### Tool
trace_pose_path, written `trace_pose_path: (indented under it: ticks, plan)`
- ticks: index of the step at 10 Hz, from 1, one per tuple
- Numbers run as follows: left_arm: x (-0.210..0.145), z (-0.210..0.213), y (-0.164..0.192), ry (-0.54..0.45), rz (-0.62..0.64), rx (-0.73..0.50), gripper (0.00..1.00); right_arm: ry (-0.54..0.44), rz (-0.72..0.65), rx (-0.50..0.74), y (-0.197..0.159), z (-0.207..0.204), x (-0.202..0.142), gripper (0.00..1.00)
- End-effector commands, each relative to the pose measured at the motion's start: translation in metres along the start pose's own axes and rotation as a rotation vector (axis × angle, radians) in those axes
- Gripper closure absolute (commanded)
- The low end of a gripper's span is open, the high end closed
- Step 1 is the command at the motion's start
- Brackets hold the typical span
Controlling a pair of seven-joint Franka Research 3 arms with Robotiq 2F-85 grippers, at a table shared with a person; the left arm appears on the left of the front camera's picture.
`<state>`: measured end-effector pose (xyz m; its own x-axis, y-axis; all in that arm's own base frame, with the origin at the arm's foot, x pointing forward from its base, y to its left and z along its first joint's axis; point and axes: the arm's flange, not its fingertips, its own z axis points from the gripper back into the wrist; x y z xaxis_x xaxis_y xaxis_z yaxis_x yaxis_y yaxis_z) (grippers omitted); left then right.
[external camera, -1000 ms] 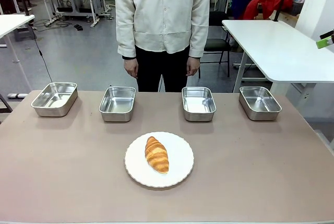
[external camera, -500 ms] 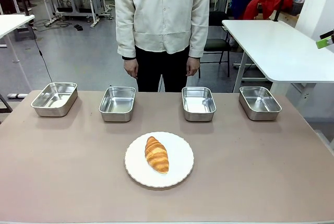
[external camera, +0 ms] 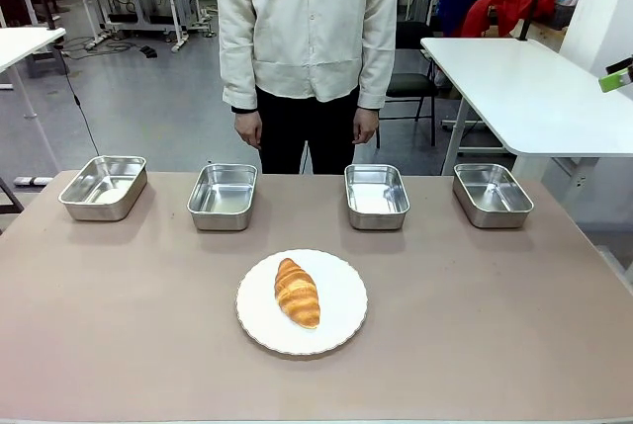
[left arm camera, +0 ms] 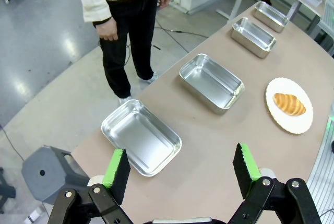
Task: Place the bread in the container.
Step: Place the Butter Roll into the Airtight Container indicated by the human.
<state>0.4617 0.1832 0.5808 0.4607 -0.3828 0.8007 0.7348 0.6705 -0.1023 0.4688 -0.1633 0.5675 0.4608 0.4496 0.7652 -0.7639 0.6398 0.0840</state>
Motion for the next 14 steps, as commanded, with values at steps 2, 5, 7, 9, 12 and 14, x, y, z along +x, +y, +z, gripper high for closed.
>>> trace_pose_path:
  ticks: [2, 5, 7, 9, 12, 14]
  plan:
    - [-0.0014, 0.0026, 0.0005, -0.009, -0.014, -0.011, 0.00, -0.005, 0.003, 0.003, 0.0006, -0.0001, 0.0008, 0.00]
    - [-0.0014, 0.0026, 0.0005, -0.009, -0.014, -0.011, 0.00, -0.005, 0.003, 0.003, 0.0006, -0.0001, 0.0008, 0.00]
    - [-0.0014, 0.0026, 0.0005, -0.009, -0.014, -0.011, 0.00, -0.005, 0.003, 0.003, 0.0006, -0.0001, 0.0008, 0.00]
    - [-0.0014, 0.0026, 0.0005, -0.009, -0.014, -0.011, 0.00, -0.005, 0.003, 0.003, 0.0006, -0.0001, 0.0008, 0.00]
    - [-0.0014, 0.0026, 0.0005, -0.009, -0.014, -0.011, 0.00, -0.005, 0.003, 0.003, 0.0006, -0.0001, 0.0008, 0.00]
    - [-0.0014, 0.0026, 0.0005, -0.009, -0.014, -0.011, 0.00, -0.005, 0.003, 0.003, 0.0006, -0.0001, 0.0008, 0.00]
